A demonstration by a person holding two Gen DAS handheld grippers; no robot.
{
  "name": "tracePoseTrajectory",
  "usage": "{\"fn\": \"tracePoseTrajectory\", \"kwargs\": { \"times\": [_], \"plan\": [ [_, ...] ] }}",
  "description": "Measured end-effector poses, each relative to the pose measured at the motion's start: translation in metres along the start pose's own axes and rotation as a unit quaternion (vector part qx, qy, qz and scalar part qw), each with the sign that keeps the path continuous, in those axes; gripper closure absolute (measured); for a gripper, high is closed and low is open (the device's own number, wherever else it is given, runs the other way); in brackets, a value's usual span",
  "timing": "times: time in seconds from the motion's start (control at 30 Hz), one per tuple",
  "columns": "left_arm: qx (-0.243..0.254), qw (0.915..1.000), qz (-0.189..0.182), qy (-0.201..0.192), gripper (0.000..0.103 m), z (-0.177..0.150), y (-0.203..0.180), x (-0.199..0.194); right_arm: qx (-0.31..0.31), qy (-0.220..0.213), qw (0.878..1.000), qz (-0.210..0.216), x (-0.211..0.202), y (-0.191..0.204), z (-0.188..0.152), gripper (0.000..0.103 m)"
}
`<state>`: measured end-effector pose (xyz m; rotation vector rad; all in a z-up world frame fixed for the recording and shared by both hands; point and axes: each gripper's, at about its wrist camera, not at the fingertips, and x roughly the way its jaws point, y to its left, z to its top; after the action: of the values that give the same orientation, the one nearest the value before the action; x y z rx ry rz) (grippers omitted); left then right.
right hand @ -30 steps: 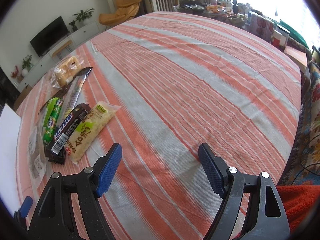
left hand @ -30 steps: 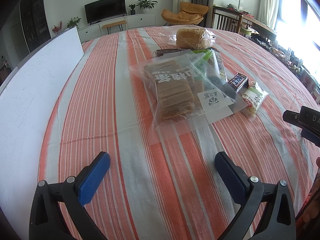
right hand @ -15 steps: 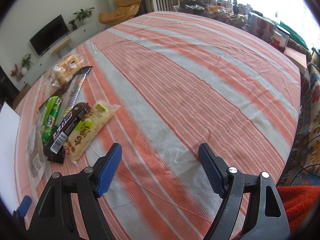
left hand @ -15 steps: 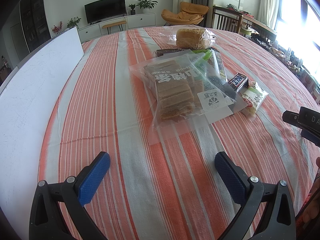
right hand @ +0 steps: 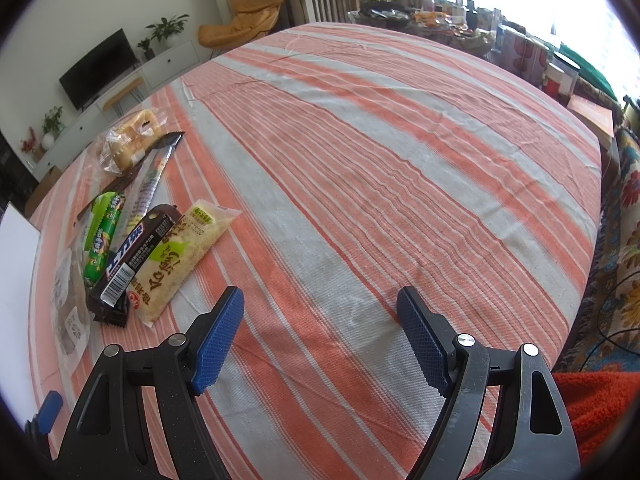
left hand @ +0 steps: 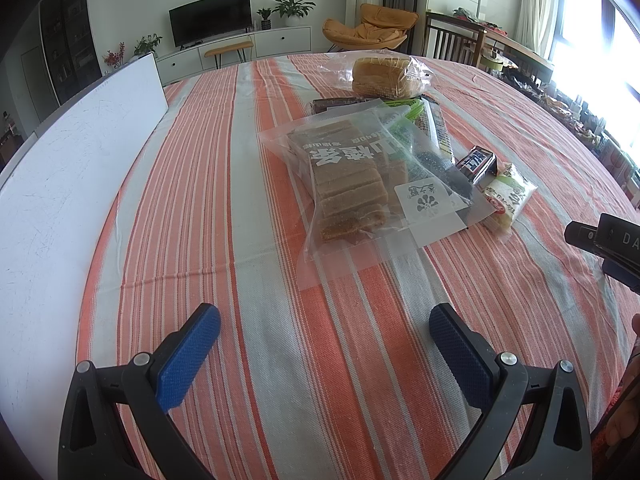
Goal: Organize snacks
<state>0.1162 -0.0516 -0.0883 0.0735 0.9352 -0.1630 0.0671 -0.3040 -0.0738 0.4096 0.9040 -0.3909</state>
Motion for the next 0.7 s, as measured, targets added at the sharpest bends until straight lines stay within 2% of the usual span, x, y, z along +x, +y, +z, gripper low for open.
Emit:
{"fn": "tracePoseTrajectory", "kwargs": {
  "times": [0.63,0.7],
  "plan": [
    [0.0,1.0,-0.003,0.0,0.0,0.0,0.0001,-0.0002,0.0,0.0,1.0,0.0,-0.0001,0.0002,0.0003,0.021],
    [0.016,0.9995,-0.019,0.02,0.0,0.0036,0.0007,-0.0006,0.004,0.0,1.0,0.004,-0.0005,-0.0019,-0.0003,0.021]
  ]
}}
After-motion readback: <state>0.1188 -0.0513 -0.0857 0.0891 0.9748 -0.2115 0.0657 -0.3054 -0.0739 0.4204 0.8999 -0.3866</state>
